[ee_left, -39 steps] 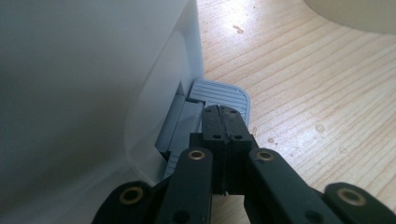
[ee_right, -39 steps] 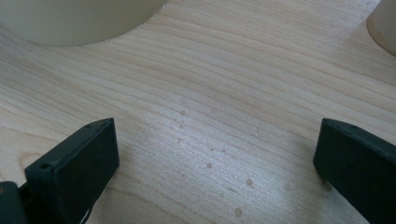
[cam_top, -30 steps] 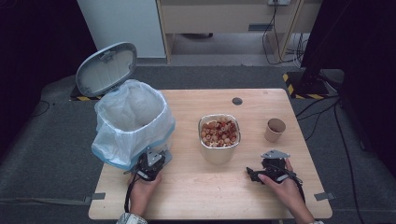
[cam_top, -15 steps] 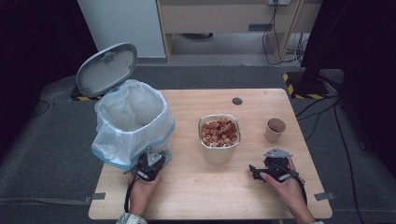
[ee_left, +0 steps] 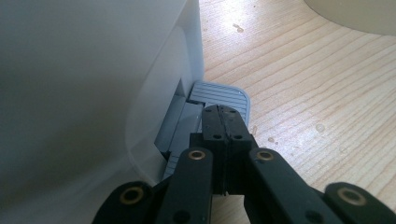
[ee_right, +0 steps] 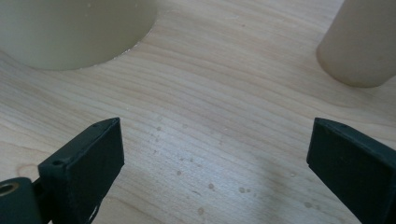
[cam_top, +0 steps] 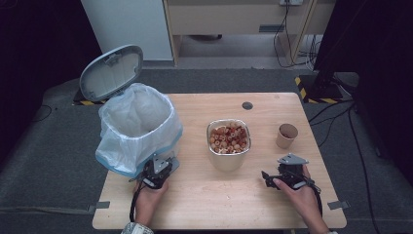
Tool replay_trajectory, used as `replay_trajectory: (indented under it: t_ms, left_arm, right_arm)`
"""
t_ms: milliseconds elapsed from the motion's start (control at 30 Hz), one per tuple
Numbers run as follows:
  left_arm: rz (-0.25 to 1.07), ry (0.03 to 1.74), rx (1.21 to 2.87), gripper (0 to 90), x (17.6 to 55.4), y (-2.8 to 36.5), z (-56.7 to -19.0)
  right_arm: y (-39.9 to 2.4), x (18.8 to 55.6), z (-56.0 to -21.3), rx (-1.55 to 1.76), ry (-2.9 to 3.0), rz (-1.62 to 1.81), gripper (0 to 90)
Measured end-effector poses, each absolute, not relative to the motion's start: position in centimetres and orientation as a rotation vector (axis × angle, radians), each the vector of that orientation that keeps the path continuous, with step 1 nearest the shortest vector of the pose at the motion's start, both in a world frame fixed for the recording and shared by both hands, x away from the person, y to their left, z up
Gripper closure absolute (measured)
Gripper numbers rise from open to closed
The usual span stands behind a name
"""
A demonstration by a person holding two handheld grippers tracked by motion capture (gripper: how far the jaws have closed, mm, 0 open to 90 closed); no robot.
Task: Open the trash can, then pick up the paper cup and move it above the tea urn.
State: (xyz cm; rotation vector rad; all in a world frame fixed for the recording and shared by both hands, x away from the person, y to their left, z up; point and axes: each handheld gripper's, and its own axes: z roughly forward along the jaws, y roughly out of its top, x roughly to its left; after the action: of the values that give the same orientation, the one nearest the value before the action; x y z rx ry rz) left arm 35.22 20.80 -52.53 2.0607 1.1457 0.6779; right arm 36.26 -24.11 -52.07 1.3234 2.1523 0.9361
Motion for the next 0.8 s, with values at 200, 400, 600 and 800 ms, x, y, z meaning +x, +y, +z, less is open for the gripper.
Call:
replay_trajectory:
  t_ms: [200, 400, 600, 800]
  left_arm:
    - [0.678, 1.146, 2.059, 89.0, 35.2, 20.8, -52.5]
    - [0.678, 1.146, 2.058, 89.0, 35.2, 20.8, -52.5]
    - [0.678, 1.146, 2.059, 89.1, 35.2, 20.8, -52.5]
    - [0.68, 1.148, 2.059, 89.1, 35.2, 20.8, -52.5]
  right_arm:
    - [-24.9, 36.2, -51.7, 1.348, 2.099, 0.907, 6.8]
    - [-26.1, 36.3, -51.4, 1.423, 2.017, 0.91, 8.9]
    - [-26.9, 36.7, -50.9, 1.47, 1.952, 0.919, 10.3]
    - [-27.9, 38.2, -48.9, 1.492, 1.871, 0.916, 8.5]
